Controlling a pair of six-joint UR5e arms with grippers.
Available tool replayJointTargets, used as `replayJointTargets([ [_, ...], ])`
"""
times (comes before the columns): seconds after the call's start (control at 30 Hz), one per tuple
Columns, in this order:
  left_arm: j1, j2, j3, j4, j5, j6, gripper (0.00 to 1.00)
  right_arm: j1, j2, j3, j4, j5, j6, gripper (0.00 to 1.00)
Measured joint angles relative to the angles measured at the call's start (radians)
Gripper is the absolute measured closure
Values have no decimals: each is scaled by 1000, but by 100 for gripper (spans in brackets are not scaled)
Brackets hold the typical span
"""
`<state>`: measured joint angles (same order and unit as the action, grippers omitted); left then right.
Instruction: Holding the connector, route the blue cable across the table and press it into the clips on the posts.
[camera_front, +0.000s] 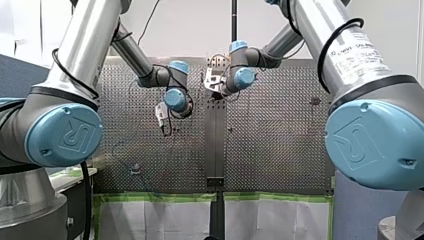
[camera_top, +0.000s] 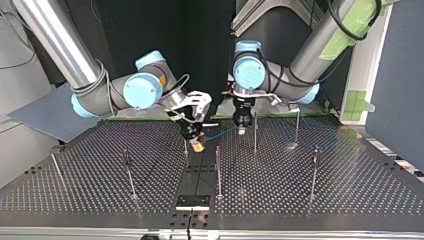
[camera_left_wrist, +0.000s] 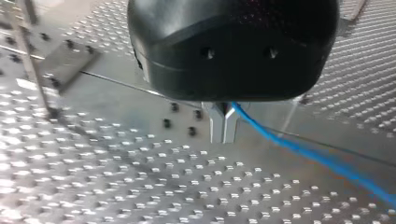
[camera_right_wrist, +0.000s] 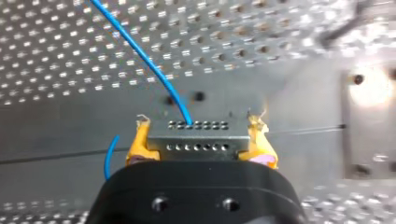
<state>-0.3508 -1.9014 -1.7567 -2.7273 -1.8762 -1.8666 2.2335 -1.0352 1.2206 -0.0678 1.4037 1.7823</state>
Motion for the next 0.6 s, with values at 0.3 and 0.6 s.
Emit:
replayJointTargets([
  [0.3, -1, 81, 0, -8, -2, 0, 100, -2, -78, 0, 5, 0, 21, 100],
  [0.6, 9, 159, 12, 9, 30, -6, 100, 3, -166, 0, 12, 0, 21, 100],
])
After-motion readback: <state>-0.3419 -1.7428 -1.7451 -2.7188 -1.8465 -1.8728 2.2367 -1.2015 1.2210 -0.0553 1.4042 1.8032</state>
